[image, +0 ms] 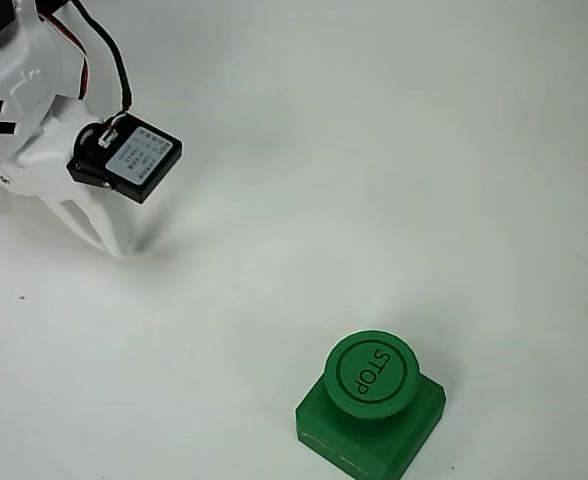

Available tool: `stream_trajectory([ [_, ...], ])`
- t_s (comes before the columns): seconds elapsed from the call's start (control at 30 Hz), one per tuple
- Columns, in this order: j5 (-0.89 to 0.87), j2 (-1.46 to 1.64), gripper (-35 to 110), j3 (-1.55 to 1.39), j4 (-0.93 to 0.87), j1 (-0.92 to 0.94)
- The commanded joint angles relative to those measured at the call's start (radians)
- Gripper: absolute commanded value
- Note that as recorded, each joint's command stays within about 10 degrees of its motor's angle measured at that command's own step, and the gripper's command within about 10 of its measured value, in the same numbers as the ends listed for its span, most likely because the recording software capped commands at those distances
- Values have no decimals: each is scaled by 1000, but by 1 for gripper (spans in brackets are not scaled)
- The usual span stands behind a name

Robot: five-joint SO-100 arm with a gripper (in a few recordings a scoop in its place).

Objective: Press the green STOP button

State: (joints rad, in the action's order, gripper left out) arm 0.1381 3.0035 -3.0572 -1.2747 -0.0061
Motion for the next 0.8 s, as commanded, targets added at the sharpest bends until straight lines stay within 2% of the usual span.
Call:
stream_trajectory([
  [0.0,0,170,0,-12,-32,20],
  [0.1,0,314,0,-12,-32,20],
  [0.77,0,314,0,-12,-32,23],
])
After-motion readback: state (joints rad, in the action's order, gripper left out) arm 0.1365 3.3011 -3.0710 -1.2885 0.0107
